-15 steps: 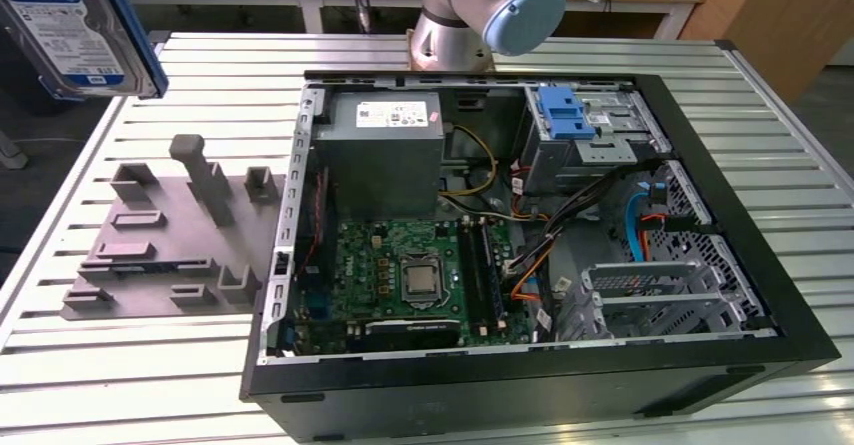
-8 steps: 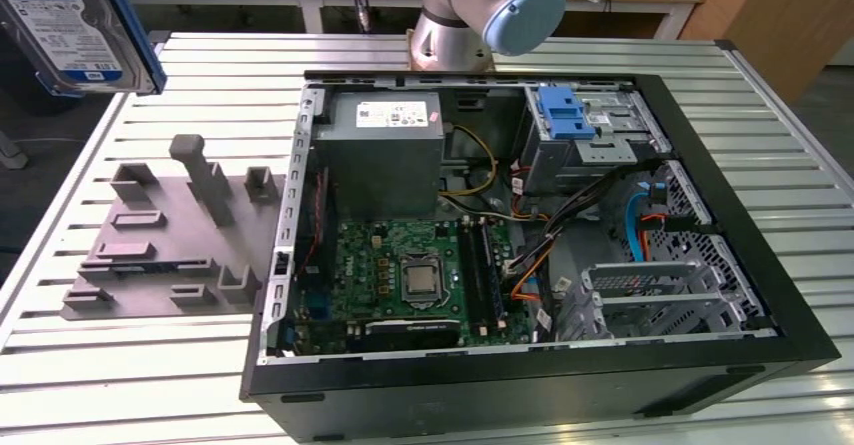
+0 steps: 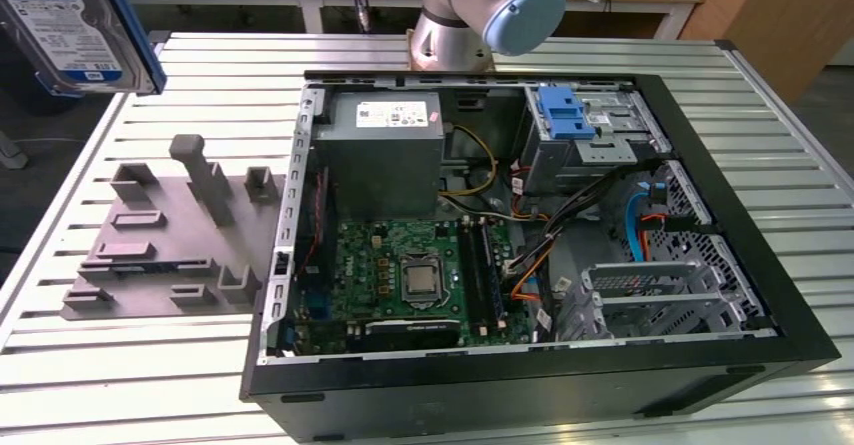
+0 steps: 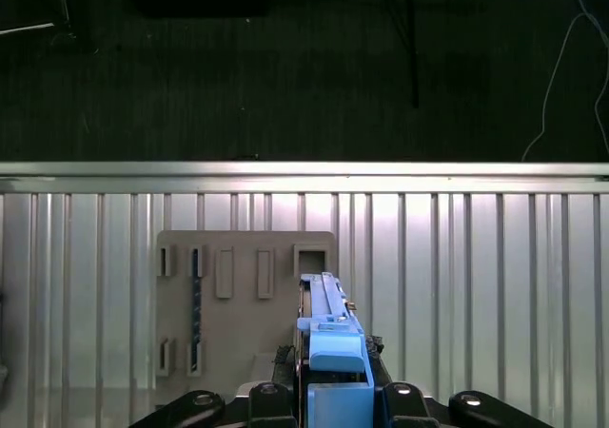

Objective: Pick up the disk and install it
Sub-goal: 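Pick up the disk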

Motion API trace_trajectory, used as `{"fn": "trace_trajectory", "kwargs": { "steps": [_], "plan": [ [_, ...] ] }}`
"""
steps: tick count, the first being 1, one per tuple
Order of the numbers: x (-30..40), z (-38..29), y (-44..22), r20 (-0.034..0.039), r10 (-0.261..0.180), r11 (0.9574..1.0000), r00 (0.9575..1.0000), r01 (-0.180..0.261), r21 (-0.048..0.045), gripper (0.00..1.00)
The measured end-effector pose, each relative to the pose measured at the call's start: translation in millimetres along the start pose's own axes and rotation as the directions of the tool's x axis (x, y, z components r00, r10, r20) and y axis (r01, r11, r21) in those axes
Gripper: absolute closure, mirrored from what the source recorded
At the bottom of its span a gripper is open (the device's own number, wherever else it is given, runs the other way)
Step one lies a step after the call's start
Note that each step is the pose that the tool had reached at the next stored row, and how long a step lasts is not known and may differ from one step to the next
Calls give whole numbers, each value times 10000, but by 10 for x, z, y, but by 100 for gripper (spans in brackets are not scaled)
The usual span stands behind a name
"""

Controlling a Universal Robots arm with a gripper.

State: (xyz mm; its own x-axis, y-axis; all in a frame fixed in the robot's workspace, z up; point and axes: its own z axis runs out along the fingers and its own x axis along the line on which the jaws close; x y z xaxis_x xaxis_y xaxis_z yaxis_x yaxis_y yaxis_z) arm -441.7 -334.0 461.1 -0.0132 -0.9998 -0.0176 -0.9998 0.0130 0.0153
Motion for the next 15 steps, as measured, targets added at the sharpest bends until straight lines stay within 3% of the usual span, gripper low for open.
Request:
{"fn": "trace_trajectory", "kwargs": {
  "steps": [9, 13, 15],
  "plan": [
    [199, -13, -19, 1, 1, 10000, 10000, -1, -3, 64],
    [208, -148, -16, 0, 5, 10000, 10000, -5, -33, 64],
    [215, -185, -16, 1, 4, 10000, 10000, -4, -35, 64]
  ]
}}
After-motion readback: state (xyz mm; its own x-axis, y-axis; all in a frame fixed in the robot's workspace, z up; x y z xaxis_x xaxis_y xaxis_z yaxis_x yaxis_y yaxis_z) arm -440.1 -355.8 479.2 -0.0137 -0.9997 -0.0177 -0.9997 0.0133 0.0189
